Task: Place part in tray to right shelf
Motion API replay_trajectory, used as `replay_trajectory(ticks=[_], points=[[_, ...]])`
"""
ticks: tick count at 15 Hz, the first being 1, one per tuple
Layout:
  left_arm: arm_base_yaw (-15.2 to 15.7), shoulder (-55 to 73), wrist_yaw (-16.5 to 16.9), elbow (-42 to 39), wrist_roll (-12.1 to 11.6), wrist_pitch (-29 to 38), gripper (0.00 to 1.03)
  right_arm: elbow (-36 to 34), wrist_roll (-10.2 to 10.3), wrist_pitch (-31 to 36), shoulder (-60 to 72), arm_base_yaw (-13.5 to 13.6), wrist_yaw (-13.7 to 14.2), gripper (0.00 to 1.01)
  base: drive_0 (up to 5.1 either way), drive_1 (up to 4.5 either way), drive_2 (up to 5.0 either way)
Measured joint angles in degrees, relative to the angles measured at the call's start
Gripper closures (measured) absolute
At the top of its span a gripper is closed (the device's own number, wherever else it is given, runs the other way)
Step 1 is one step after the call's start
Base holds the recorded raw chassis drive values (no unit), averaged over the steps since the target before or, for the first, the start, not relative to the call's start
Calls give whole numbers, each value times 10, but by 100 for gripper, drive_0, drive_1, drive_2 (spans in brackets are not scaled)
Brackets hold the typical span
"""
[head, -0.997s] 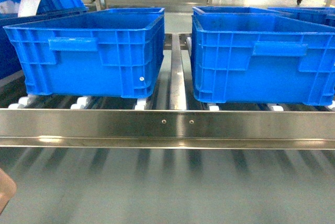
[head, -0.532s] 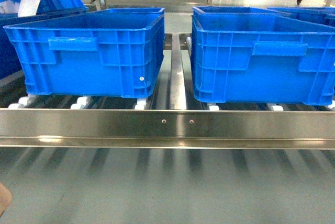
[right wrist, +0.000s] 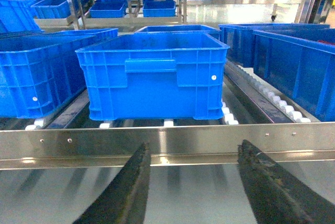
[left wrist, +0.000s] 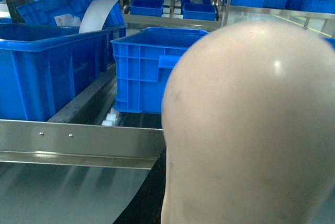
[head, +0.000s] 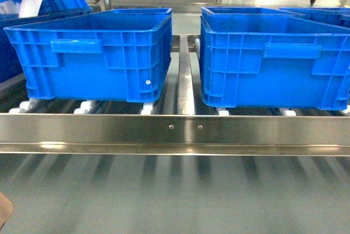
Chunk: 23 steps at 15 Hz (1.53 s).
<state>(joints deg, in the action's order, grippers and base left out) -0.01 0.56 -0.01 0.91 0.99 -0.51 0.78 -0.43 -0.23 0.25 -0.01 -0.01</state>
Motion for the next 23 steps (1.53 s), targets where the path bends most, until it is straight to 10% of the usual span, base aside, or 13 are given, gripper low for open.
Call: replay_trajectory(ticks=[5,23], points=[[0,0,0,0,0,0,88,0,0,0,0,0,0,1,0,0,0],[0,0,0,0,0,0,88,0,0,0,0,0,0,3,0,0,0]])
